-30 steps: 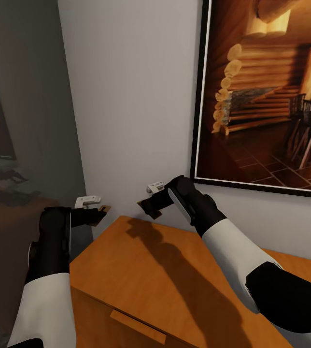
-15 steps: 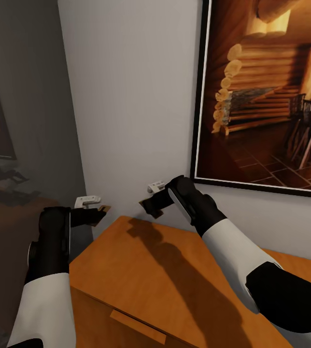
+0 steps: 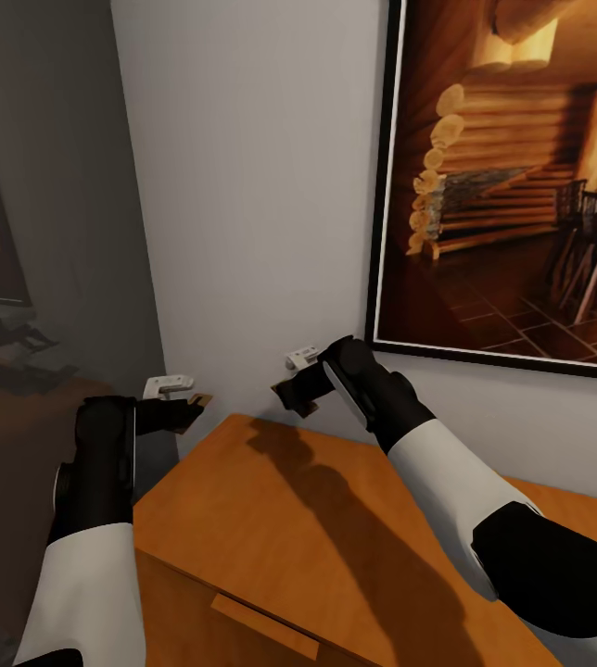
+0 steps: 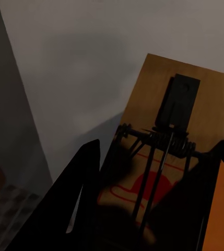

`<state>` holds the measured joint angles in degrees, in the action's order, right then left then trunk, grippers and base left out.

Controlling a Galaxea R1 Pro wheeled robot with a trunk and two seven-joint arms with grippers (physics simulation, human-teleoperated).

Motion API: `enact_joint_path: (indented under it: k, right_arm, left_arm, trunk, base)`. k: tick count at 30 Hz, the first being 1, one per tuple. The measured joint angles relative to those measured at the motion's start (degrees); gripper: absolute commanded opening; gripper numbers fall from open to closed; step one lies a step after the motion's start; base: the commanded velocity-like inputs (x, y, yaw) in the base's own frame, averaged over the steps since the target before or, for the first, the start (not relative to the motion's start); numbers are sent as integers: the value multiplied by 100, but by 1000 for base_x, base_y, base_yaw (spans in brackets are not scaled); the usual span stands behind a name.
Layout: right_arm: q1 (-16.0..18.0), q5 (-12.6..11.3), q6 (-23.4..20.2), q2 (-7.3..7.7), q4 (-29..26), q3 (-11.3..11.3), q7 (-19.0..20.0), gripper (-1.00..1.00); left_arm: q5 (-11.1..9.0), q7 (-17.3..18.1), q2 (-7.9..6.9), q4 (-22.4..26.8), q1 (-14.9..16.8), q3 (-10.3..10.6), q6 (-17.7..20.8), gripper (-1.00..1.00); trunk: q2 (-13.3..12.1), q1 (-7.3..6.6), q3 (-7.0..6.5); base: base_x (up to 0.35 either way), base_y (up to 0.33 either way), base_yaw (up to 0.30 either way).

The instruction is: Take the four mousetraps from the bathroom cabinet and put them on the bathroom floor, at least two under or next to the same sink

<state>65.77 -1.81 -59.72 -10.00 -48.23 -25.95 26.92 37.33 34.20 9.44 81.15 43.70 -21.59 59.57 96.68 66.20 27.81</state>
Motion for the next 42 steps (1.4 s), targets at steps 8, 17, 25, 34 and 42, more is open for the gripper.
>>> enact_joint_path:
  k: [8,17,25,34,42]
  right_arm:
    - [0,39,-1,0,-33,-22,-3,-100]
    - [0,55,-1,0,-93,-73,-11,-100]
    - [0,414,-5,5,-95,-61,-85,-100]
    - [0,606,-9,0,-95,-48,-98,-100]
    - [0,598,-9,6,-80,-35,-97,-100]
  left_arm:
    - [14,0,4,1,0,1,5,-100]
    - [16,3,6,-7,0,1,9,-100]
    - [21,4,8,-21,0,-2,9,-100]
    - [-3,9,8,-33,0,-5,4,-100]
    - [-4,17,0,-70,0,-1,-39,-100]
  trunk:
    - [0,2,0]
    - [0,4,0]
    - [0,4,0]
    - [0,3,0]
    - [0,0,0]
  base:
    - [-77,0,0]
    - [-310,0,0]
    - [-342,0,0]
    - [-337,0,0]
    - [-95,0,0]
